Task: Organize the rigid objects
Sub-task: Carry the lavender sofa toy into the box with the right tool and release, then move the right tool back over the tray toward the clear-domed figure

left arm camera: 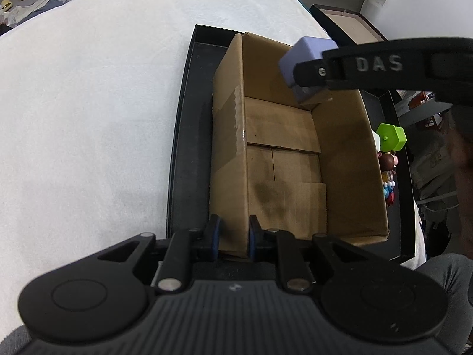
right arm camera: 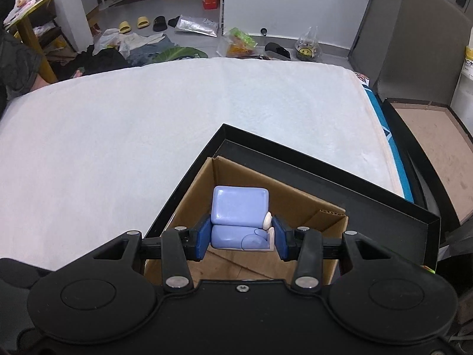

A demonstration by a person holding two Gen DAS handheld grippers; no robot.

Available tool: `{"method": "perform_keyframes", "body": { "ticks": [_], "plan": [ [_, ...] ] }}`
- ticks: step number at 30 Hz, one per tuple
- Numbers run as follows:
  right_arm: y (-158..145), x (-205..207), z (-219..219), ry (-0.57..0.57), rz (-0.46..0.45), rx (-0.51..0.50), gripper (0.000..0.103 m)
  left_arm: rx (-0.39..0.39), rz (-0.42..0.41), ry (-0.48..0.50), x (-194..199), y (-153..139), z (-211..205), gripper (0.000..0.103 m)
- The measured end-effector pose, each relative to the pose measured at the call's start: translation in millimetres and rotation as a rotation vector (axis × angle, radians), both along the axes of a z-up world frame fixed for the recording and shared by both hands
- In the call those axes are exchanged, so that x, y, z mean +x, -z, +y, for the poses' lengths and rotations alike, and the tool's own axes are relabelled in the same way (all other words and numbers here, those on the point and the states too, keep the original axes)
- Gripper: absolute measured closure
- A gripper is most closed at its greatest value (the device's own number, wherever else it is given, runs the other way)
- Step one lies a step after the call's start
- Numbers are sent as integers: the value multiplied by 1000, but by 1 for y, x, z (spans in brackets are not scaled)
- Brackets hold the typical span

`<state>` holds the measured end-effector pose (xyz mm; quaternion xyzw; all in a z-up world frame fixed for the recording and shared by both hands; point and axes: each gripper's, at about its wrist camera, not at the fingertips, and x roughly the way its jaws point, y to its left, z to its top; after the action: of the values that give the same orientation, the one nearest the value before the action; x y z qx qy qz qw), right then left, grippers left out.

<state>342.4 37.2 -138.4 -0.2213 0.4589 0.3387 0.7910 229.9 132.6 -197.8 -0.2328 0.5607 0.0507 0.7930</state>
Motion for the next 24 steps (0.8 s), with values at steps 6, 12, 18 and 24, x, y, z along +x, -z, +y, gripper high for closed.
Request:
{"method": "perform_keyframes", "body": {
  "ticks": [6,12,18,24],
  "plan": [
    [-8,0,-5,-15,5,22,52,0,-2,-7,-2,-1,1,87],
    [-24,-3,-29,-13,5,38,31,1,4,-16,-2,0,1,87],
    [-35,-4,-59,14,-31,31,15,18,10,-15,1,-1,-3,87],
    [-40,-3,-86,55,-64,29,10,16,18,-24,2,-1,-2,87]
  ]
}}
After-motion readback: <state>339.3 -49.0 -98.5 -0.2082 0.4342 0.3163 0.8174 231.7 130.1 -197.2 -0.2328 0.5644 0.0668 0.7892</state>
